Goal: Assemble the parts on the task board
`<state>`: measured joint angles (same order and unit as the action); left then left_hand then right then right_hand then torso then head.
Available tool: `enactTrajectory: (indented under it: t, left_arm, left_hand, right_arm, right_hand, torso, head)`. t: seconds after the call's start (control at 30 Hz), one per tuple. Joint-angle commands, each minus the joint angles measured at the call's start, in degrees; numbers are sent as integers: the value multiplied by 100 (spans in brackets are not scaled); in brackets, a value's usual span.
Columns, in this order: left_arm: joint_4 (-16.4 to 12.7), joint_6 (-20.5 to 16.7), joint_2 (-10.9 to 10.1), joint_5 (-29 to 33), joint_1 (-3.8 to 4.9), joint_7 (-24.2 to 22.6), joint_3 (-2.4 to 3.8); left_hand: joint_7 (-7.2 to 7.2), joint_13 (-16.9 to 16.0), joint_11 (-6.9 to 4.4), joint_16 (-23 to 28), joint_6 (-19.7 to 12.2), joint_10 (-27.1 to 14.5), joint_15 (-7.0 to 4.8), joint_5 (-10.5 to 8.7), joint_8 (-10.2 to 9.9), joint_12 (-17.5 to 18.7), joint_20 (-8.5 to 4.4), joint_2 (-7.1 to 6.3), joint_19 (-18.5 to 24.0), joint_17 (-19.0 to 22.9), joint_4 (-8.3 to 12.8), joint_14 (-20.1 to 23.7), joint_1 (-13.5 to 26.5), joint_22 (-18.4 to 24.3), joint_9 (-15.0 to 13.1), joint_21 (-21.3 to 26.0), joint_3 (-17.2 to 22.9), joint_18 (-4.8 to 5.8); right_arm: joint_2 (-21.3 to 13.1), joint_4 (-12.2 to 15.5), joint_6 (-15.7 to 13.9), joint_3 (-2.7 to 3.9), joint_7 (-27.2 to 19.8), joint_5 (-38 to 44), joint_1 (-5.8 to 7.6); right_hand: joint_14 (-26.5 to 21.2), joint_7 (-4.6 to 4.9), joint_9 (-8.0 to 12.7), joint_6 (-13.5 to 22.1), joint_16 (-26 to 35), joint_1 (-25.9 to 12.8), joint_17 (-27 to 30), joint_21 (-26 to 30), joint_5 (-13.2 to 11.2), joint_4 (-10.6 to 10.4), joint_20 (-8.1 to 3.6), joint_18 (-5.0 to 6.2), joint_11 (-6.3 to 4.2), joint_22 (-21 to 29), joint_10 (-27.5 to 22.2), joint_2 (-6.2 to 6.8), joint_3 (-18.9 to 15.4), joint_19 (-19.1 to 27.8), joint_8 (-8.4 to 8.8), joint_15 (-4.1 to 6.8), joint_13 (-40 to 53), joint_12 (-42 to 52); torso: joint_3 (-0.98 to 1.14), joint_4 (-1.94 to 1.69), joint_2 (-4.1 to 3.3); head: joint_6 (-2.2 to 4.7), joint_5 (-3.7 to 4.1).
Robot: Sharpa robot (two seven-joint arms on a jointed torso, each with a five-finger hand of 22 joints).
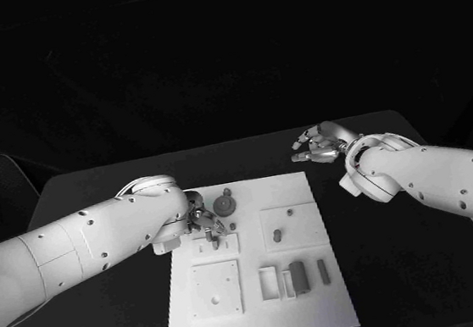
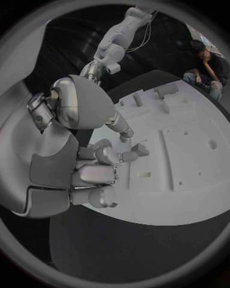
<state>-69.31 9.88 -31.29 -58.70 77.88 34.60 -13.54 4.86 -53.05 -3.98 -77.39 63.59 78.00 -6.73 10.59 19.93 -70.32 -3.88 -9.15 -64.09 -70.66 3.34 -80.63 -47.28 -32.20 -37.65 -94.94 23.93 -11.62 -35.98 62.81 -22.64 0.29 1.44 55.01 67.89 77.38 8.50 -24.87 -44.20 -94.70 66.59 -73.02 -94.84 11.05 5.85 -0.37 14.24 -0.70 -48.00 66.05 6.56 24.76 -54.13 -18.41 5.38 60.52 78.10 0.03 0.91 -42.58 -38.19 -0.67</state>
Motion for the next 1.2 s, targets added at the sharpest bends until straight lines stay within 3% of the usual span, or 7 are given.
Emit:
enactTrajectory:
  t: [0.03, 0.17, 0.4, 0.6, 0.97, 1.2]
  left_arm:
    - [11, 83, 25, 67, 2, -73, 2]
    - [30, 176, 43, 67, 1, -69, 2]
    - [66, 304, 77, 21, -23, -56, 1]
    - [93, 381, 110, -8, -47, -49, 1]
    - [161, 300, 139, -120, -78, -32, 1]
    - [198, 207, 154, -120, -82, -43, 1]
  left_hand:
    - [305, 2, -9, 8, -335, -29, 1, -20, -8, 19, -15, 4, 7, -1, -9, 36, 59, 6, 2, -464, -34, -309]
    - [303, 1, -11, 6, -337, -29, 0, -16, -7, 18, -17, 21, 8, -2, 4, 37, 44, 6, 1, -465, -31, -313]
    - [298, -8, -22, -9, -361, -50, -7, 3, 11, 1, -33, 126, 25, -21, 261, 58, -306, 5, -19, -487, 57, -338]
    - [295, -11, -27, -17, -356, -53, -10, 22, 25, -8, -39, 172, 24, -25, 337, 62, -507, 5, -26, -496, 135, -338]
    - [295, -11, -27, -20, -351, -53, -10, 31, 31, -11, -40, 185, 22, -25, 353, 62, -586, 5, -28, -500, 167, -337]
    - [300, -10, -20, -25, -337, -44, -6, 24, 41, -18, -29, 197, 14, -22, 254, 56, -488, 6, -29, -505, 136, -326]
  right_arm:
    - [5, 8, 87, 2, -21, -11, -2]
    - [8, 10, 90, 2, -20, -11, -2]
    - [9, 23, 98, 2, -21, -11, -2]
    - [8, 30, 106, 2, -19, -11, -3]
    - [14, 28, 115, 2, -20, -11, -5]
    - [17, 25, 123, 2, -22, -12, -5]
  right_hand:
    - [-39, 124, -3, -66, -21, -66, -2, -330, 33, -31, -3, 73, -14, 5, -35, 8, -7, -15, -30, 5, -6, -29]
    - [-38, 124, -3, -66, -22, -67, -3, -330, 32, -31, -3, 73, -14, 5, -35, 8, -7, -15, -30, 5, -6, -29]
    - [-36, 124, -3, -65, -22, -69, -4, -330, 32, -33, -3, 73, -14, 5, -35, 8, -7, -15, -30, 5, -6, -29]
    - [-43, 124, -3, -65, -20, -72, 4, -330, 32, -34, -3, 73, -14, 5, -35, 7, -7, -16, -30, 4, -6, -28]
    - [-37, 124, -2, -64, -23, -77, -3, -330, 32, -36, -2, 73, -14, 5, -35, 6, -8, -16, -29, 4, -7, -28]
    - [-38, 124, -2, -64, -22, -79, -1, -330, 32, -37, -2, 73, -14, 5, -35, 6, -8, -16, -29, 4, -7, -28]
  torso:
    - [-1, 1, 0]
    - [2, -2, 1]
    - [4, 1, -1]
    - [4, 2, 0]
    - [2, 1, 0]
    - [0, 1, 0]
  head:
    - [-4, 2]
    - [-6, 2]
    - [-8, 3]
    - [-8, 3]
    - [-17, 4]
    - [-18, 8]
